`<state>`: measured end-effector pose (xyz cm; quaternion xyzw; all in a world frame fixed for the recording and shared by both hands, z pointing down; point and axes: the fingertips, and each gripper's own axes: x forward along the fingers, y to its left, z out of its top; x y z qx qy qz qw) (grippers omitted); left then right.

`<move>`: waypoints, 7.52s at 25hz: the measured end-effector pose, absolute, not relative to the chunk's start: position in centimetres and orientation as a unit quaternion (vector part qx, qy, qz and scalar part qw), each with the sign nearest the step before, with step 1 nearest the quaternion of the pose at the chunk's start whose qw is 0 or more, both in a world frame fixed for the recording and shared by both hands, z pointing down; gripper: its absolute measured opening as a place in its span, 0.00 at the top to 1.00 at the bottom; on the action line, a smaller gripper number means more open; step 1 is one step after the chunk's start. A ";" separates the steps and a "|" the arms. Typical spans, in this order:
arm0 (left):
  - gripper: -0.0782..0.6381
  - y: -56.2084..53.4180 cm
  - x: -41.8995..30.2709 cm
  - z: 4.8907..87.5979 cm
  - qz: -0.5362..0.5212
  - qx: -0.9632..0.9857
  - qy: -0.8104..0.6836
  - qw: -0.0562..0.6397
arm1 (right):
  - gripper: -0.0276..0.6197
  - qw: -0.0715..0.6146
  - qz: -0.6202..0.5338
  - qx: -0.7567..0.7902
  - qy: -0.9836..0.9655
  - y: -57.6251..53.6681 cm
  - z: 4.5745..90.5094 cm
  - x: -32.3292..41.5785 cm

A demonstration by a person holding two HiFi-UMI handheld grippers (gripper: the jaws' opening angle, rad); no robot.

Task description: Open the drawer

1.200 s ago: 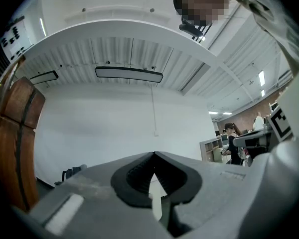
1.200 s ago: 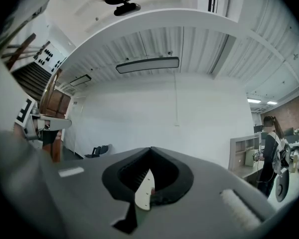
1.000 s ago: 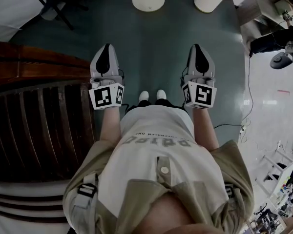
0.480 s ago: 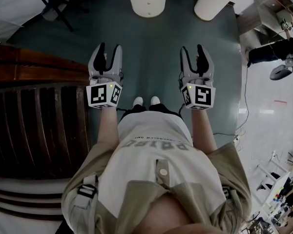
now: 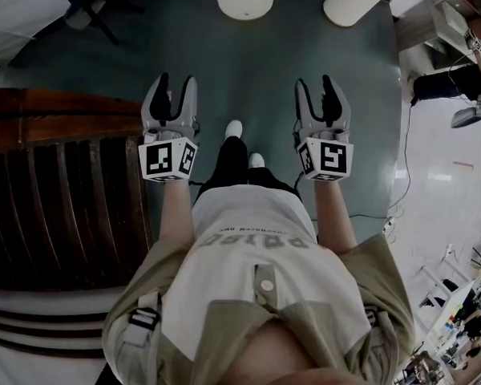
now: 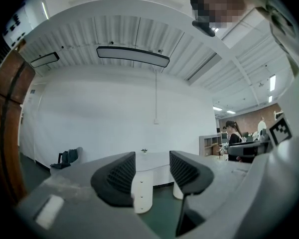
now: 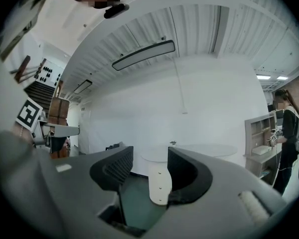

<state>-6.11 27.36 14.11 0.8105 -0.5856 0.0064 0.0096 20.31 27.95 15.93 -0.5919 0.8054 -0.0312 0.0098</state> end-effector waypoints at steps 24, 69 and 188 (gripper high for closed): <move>0.60 6.9 -15.3 11.7 -0.022 0.836 -0.548 -0.012 | 0.62 0.004 -0.003 -0.618 0.786 9.2 14.0 10.3; 0.60 -10.3 -12.1 22.6 0.029 0.786 -0.615 0.058 | 0.62 -0.122 -0.106 -0.561 0.812 -19.9 36.3 11.1; 0.60 -17.0 -15.8 42.0 0.049 0.801 -0.590 0.091 | 0.80 -0.155 -0.143 -0.616 0.759 -34.0 65.0 3.6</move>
